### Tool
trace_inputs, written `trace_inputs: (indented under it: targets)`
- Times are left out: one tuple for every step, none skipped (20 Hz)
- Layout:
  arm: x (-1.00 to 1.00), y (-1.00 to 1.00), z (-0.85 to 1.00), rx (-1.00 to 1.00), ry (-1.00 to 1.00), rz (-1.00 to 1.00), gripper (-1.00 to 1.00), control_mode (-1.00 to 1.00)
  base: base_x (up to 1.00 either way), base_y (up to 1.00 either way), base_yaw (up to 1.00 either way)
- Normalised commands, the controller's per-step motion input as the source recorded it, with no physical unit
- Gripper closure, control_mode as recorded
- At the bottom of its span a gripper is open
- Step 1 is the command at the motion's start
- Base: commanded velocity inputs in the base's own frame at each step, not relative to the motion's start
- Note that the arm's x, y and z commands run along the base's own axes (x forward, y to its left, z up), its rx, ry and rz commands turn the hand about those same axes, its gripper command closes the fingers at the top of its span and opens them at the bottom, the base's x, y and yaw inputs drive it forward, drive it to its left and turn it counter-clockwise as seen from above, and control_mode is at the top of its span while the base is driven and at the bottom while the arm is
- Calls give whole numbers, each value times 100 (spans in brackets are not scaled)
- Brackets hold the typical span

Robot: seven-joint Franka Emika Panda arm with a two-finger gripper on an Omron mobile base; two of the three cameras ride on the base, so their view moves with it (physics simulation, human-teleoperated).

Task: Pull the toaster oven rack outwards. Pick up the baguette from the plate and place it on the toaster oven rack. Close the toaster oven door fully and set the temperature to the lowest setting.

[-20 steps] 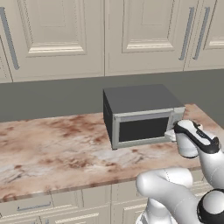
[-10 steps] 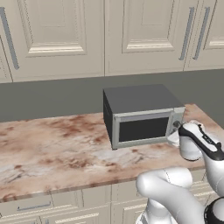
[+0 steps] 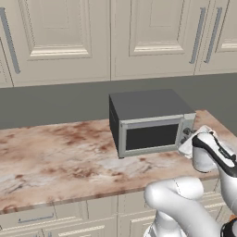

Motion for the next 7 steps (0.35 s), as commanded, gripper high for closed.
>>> trace_inputs:
  targets:
    - [0, 9, 70, -25, -13, 0, 100, -100, 0, 0, 0]
    - [0, 6, 70, -25, -12, 0, 100, -100, 0, 0, 0]
    - [0, 4, 73, -24, -13, 0, 100, -100, 0, 0, 0]
    - [0, 9, 78, -25, -14, 0, 100, -100, 0, 0, 0]
    - [0, 12, 84, -24, -16, 0, 100, -100, 0, 0, 0]
    - [-6, 12, 88, -25, -19, 0, 100, -100, 0, 0, 0]
    - [-11, 11, 88, -25, -21, 0, 100, -100, 0, 0, 0]
